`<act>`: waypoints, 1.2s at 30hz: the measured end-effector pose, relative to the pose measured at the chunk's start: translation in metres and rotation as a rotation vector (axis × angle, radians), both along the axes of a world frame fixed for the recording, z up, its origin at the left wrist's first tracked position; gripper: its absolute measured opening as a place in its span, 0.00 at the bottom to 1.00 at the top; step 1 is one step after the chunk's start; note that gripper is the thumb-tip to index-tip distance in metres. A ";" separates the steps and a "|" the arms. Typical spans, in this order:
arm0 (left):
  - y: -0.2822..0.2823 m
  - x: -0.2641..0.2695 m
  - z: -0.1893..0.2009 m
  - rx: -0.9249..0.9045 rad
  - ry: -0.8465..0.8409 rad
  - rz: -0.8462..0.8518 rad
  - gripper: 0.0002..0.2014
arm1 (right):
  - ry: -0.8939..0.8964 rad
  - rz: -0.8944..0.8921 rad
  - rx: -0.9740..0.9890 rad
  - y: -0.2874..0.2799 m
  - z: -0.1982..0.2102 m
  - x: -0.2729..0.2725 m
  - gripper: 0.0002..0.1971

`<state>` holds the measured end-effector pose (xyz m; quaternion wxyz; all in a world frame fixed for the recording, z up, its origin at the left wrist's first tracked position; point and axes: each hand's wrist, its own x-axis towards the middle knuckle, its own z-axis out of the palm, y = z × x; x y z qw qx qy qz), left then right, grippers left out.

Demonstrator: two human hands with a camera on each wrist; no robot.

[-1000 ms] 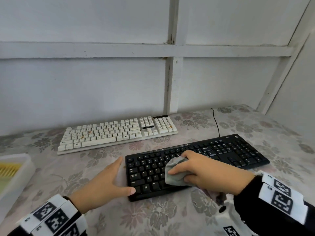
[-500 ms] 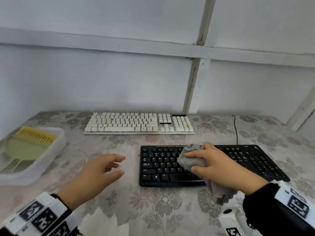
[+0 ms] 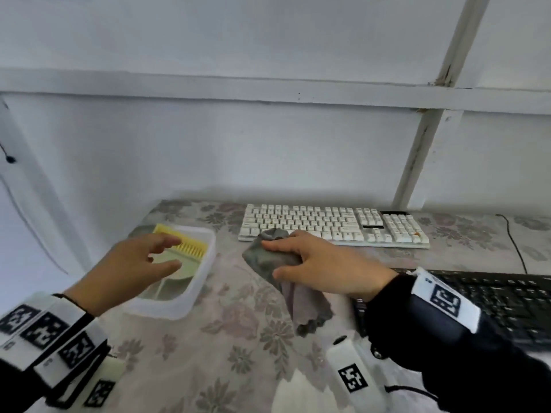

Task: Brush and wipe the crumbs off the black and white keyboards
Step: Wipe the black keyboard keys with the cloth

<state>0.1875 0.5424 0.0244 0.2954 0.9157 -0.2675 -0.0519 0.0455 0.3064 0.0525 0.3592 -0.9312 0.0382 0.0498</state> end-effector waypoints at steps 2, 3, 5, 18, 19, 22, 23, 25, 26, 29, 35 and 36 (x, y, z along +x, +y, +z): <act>0.015 0.030 -0.003 0.123 -0.001 0.010 0.25 | -0.047 0.003 0.067 0.026 -0.002 0.034 0.27; 0.020 0.044 -0.005 0.175 -0.003 0.004 0.28 | -0.072 0.001 0.100 0.035 -0.005 0.049 0.28; 0.029 0.070 -0.010 0.233 0.009 -0.007 0.32 | -0.115 -0.035 0.166 0.055 -0.012 0.080 0.30; 0.037 0.106 -0.033 0.018 0.105 -0.052 0.18 | -0.116 -0.219 0.260 0.105 -0.058 0.161 0.11; 0.037 0.106 -0.032 -0.030 0.117 -0.039 0.18 | -0.111 -0.225 0.246 0.105 -0.059 0.161 0.10; 0.036 0.106 -0.022 -0.203 0.157 -0.010 0.18 | -0.087 -0.245 0.192 0.104 -0.062 0.164 0.14; 0.036 0.105 -0.018 -0.231 0.147 -0.007 0.18 | -0.075 -0.256 0.175 0.104 -0.063 0.165 0.17; 0.036 0.104 -0.007 -0.225 0.078 -0.019 0.19 | -0.039 -0.244 0.121 0.105 -0.062 0.166 0.18; 0.036 0.103 -0.001 -0.213 0.038 -0.024 0.19 | -0.017 -0.225 0.067 0.108 -0.061 0.167 0.18; 0.038 0.103 0.016 -0.206 -0.051 -0.018 0.19 | 0.047 -0.173 -0.055 0.119 -0.057 0.168 0.10; 0.042 0.104 0.023 -0.322 -0.022 0.002 0.19 | 0.099 -0.059 -0.353 0.134 -0.077 0.174 0.14; 0.042 0.104 0.021 -0.335 -0.016 -0.002 0.19 | 0.081 -0.059 -0.421 0.135 -0.080 0.173 0.15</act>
